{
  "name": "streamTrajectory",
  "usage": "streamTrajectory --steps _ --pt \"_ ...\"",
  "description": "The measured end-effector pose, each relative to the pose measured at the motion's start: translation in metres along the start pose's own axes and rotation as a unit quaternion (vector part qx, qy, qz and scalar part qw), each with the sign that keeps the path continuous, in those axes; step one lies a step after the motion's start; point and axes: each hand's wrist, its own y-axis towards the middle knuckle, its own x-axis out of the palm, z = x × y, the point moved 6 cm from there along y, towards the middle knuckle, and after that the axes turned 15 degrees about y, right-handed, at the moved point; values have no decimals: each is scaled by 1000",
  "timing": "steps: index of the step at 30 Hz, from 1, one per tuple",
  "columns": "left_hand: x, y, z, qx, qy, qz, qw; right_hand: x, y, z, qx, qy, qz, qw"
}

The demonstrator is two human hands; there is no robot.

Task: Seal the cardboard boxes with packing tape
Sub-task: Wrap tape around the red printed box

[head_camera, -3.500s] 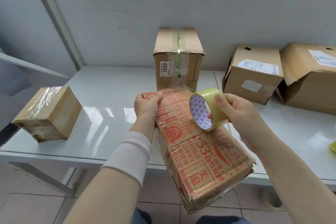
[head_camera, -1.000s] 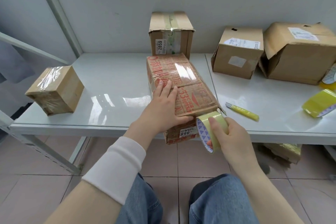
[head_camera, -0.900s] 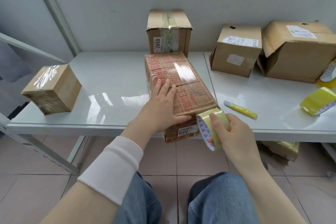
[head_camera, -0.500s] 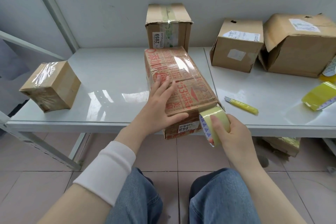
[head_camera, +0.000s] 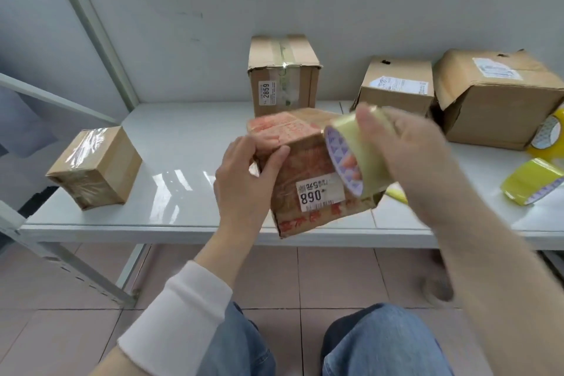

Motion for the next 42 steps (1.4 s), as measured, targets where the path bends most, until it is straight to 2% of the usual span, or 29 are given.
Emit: streamTrajectory --steps 3,5,9,11,14,18,20,25,31,36,38,42 --pt "-15 47 19 -74 47 -11 996 8 41 -45 1 94 -40 995" --pt "-12 82 22 -114 66 -49 990 18 71 -58 7 118 -51 992" --pt "11 123 18 -137 83 -143 977 32 115 -48 12 146 -9 989" --pt "22 126 24 -84 151 -219 960 33 131 -42 5 163 10 986" --pt "32 117 40 46 271 -329 903 33 151 -34 1 171 23 985" --pt "33 121 37 121 344 -412 835 37 172 -27 -4 157 27 987" --pt "35 133 32 129 378 -417 816 40 180 -22 -8 145 22 989" --pt "48 155 23 131 357 -414 827 43 191 -9 -4 115 1 993" --pt "51 163 15 109 363 -423 823 40 177 -28 -36 98 37 994" --pt "53 166 16 99 363 -425 823 25 142 -29 -67 118 -21 991" --pt "53 168 14 95 363 -419 826 27 134 -15 -74 66 -31 995" --pt "54 169 15 89 363 -425 825 24 132 -14 -94 39 19 995"
